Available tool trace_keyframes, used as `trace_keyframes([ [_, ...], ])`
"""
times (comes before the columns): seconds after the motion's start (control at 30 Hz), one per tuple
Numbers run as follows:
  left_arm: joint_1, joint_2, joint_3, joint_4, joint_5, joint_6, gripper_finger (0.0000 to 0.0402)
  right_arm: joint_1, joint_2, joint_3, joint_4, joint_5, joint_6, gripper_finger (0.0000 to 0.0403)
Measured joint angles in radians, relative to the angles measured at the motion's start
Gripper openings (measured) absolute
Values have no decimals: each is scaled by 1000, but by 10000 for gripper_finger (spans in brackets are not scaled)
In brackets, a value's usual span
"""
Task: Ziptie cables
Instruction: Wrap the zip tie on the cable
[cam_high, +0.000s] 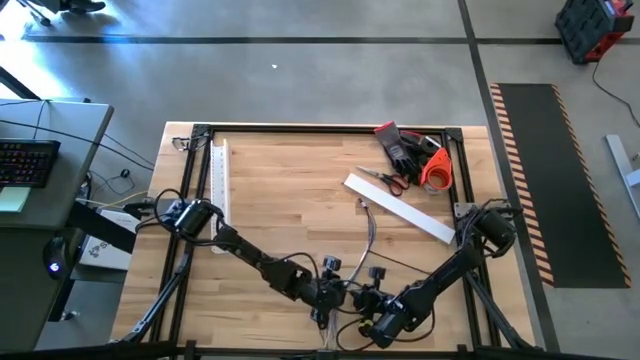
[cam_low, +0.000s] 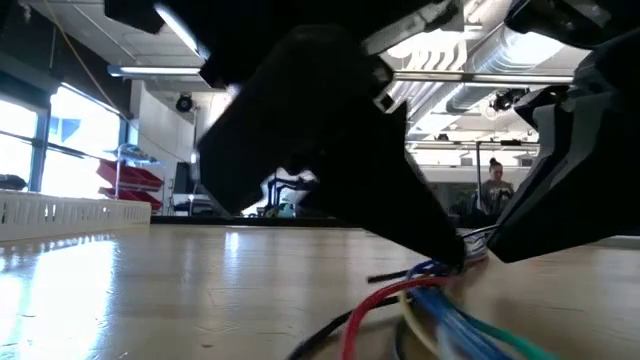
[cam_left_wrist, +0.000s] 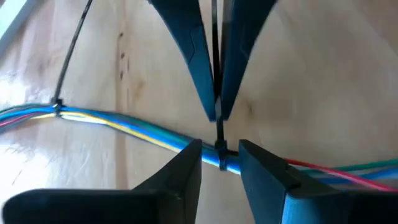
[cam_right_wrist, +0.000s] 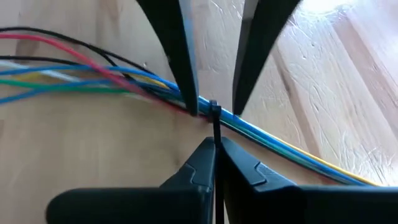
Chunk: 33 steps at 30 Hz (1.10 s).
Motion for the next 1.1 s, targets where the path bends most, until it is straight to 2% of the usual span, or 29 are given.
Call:
trace_keyframes([
  [0.13, 10, 17, 0, 45, 42, 8, 77, 2, 0, 0, 0, 1, 4, 0],
  [0.27, 10, 17, 0, 44, 39, 9, 64, 2, 0, 0, 0, 3, 6, 0],
  [0.57, 9, 17, 0, 39, 46, 0, 7, 2, 0, 0, -1, -17, 11, 0],
  [0.7, 9, 17, 1, 22, 52, -1, 4, 12, 0, 2, -51, -51, 71, 0],
  [0.93, 10, 15, 3, -9, 60, -17, 1, 92, 0, 3, -216, -38, 270, 0],
  [1.1, 11, 15, 3, -11, 64, -17, 1, 97, -4, 13, -245, -52, 278, 2],
])
